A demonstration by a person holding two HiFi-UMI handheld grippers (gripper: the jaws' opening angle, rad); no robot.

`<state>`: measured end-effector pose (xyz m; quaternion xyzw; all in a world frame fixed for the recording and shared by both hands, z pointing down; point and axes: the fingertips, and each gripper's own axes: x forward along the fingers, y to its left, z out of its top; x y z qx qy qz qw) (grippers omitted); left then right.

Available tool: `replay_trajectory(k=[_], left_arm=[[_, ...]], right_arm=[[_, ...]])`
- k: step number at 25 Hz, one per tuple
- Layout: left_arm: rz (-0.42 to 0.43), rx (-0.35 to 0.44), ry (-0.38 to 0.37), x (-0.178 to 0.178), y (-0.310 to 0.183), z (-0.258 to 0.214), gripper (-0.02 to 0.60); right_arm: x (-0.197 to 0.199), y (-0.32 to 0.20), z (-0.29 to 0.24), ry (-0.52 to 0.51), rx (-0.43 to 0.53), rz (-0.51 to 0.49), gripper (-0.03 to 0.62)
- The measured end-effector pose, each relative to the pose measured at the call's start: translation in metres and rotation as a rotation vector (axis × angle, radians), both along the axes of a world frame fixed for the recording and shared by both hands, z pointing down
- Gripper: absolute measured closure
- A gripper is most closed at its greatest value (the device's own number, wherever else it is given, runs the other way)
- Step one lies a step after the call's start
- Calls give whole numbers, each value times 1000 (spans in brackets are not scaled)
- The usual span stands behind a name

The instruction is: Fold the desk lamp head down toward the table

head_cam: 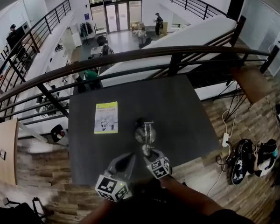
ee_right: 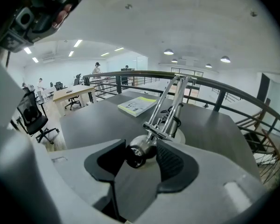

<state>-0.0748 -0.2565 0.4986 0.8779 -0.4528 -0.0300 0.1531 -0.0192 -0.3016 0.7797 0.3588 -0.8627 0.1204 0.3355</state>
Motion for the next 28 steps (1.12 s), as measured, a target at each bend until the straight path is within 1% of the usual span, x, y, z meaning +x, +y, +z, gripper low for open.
replay_trajectory(k=[3, 7, 9, 12, 14, 16, 18, 20, 23, 25, 28], left_arm=[[4, 8, -2, 0, 2, -2, 580], [14, 23, 2, -1, 8, -8, 580], [20, 34, 4, -2, 12, -11, 580], [33, 52, 11, -4, 20, -17, 580], [43, 67, 15, -5, 27, -22, 580], [54, 80, 19, -7, 35, -25, 580], [65, 90, 26, -7, 43, -27, 580], [76, 96, 34, -5, 52, -27, 580], [91, 103, 51, 1, 62, -27, 580], [97, 110, 61, 4, 65, -29, 580], [95, 119, 70, 8, 70, -33, 580]], right_arm=[[-1, 0, -1, 23, -4, -18, 387], [-4, 3, -21, 24, 18, -29, 381], [-6, 5, -36, -2, 38, -24, 381], [-7, 16, -66, -59, 45, 9, 387], [-12, 26, -86, -87, 68, 1, 394], [-18, 37, -107, -113, 102, -16, 419], [-23, 50, -128, -150, 133, -22, 466], [-25, 64, -150, -217, 151, -9, 532], [-21, 80, -186, -345, 192, 16, 591], [-18, 88, -210, -395, 223, 13, 591], [-15, 100, -238, -450, 236, 4, 591]])
